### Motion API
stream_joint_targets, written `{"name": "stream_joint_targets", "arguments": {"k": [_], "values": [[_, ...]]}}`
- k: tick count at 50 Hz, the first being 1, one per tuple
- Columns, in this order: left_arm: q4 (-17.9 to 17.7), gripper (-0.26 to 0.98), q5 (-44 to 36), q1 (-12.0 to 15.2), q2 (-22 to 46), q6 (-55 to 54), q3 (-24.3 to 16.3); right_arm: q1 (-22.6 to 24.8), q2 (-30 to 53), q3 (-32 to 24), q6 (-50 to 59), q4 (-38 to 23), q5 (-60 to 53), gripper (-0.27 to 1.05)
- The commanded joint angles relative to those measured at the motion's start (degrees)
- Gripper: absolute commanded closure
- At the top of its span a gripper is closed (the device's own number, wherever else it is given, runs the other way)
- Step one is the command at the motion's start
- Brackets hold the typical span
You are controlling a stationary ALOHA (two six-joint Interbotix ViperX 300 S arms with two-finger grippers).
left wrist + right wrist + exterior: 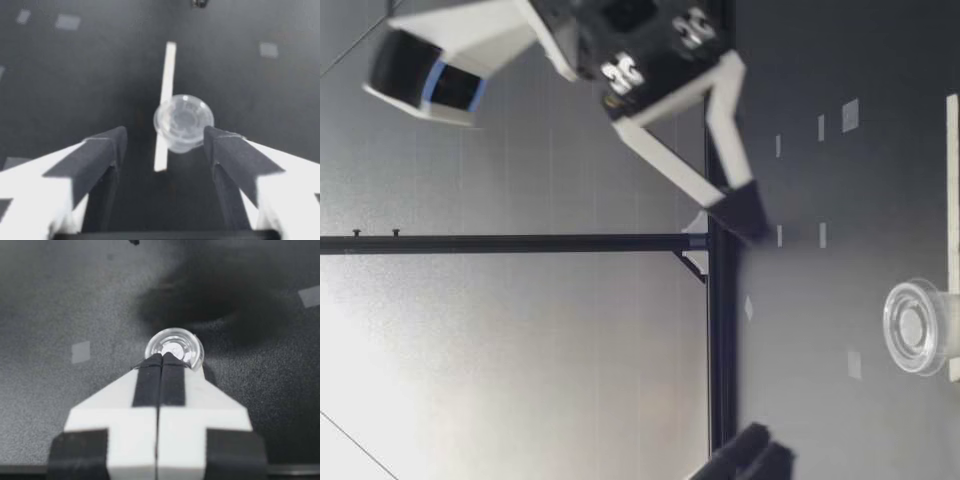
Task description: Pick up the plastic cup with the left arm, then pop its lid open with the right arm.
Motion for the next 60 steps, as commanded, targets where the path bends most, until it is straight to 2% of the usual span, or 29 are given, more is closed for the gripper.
{"name": "stream_joint_targets", "arguments": {"k": [1,26,60], "values": [[0.00,0.10,-1.14,0.09,1.67,-0.09,-1.58,-0.09,0.09,-1.67,0.26,-0.09,-0.97,0.85],[0.53,0.10,-1.58,-2.55,13.80,1.14,-6.77,0.00,6.50,-5.10,2.55,-0.09,-1.14,0.85],[0.70,0.10,-3.25,-2.72,18.72,1.32,-9.76,-0.09,10.28,-7.73,3.08,-0.09,-1.05,0.85]]}}
